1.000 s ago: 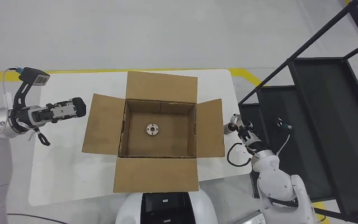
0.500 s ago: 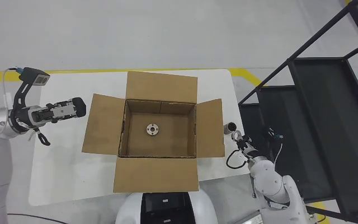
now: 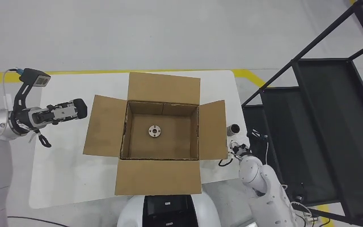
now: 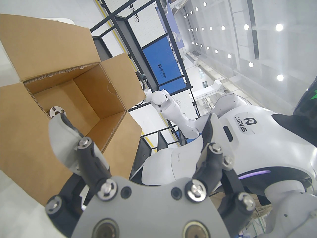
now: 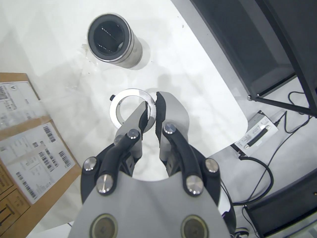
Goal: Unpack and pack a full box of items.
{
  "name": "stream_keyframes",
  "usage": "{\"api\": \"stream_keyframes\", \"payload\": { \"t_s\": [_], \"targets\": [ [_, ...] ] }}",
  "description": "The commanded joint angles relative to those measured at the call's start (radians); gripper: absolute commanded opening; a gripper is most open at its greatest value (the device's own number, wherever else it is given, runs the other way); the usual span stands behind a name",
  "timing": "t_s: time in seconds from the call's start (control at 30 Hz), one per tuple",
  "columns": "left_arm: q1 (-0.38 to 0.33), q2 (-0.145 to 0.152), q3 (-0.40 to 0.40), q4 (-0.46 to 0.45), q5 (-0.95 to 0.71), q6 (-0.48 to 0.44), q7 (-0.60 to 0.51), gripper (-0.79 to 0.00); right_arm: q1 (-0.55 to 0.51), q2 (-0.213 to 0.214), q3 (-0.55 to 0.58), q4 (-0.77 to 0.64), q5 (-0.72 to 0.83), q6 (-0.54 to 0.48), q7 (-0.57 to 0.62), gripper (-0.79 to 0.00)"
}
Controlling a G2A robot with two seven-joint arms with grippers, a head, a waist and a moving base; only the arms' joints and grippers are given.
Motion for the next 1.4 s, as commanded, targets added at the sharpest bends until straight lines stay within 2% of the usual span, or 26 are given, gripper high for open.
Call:
{"api": "stream_keyframes", "payload": {
  "t_s": [0.0,0.17,0.63,0.67,0.7,0.73,0.77,0.93,1.07,1.27,1.37],
  "targets": [
    [0.000,0.000,0.000,0.000,0.000,0.000,0.000,0.000,0.016,-0.001,-0.015,0.024,-0.021,0.022,0.001,-0.785],
    [0.000,0.000,0.000,0.000,0.000,0.000,0.000,0.000,0.052,-0.004,-0.053,0.089,-0.060,0.057,-0.003,-0.785],
    [0.000,0.000,0.000,0.000,0.000,0.000,0.000,0.000,0.121,-0.013,-0.080,0.202,-0.037,0.076,-0.045,-0.785],
    [0.000,0.000,0.000,0.000,0.000,0.000,0.000,0.000,0.126,-0.014,-0.080,0.208,-0.035,0.075,-0.046,-0.730],
    [0.000,0.000,0.000,0.000,0.000,0.000,0.000,0.000,0.130,-0.014,-0.079,0.214,-0.034,0.077,-0.047,-0.425],
    [0.000,0.000,0.000,0.000,0.000,0.000,0.000,0.000,0.134,-0.014,-0.079,0.219,-0.033,0.077,-0.047,-0.172],
    [0.000,0.000,0.000,0.000,0.000,0.000,0.000,0.000,0.137,-0.014,-0.078,0.223,-0.032,0.076,-0.046,-0.009],
    [0.000,0.000,0.000,0.000,0.000,0.000,0.000,0.000,0.141,-0.013,-0.071,0.227,-0.030,0.076,-0.041,0.000],
    [0.000,0.000,0.000,0.000,0.000,0.000,0.000,0.000,0.110,-0.009,-0.046,0.177,-0.029,0.078,-0.033,0.000],
    [0.000,0.000,0.000,0.000,0.000,0.000,0.000,0.000,-0.010,-0.004,0.030,-0.032,0.019,0.065,-0.041,0.000],
    [0.000,0.000,0.000,0.000,0.000,0.000,0.000,0.000,-0.081,-0.007,0.073,-0.167,0.118,0.013,-0.103,0.000]
  ]
}}
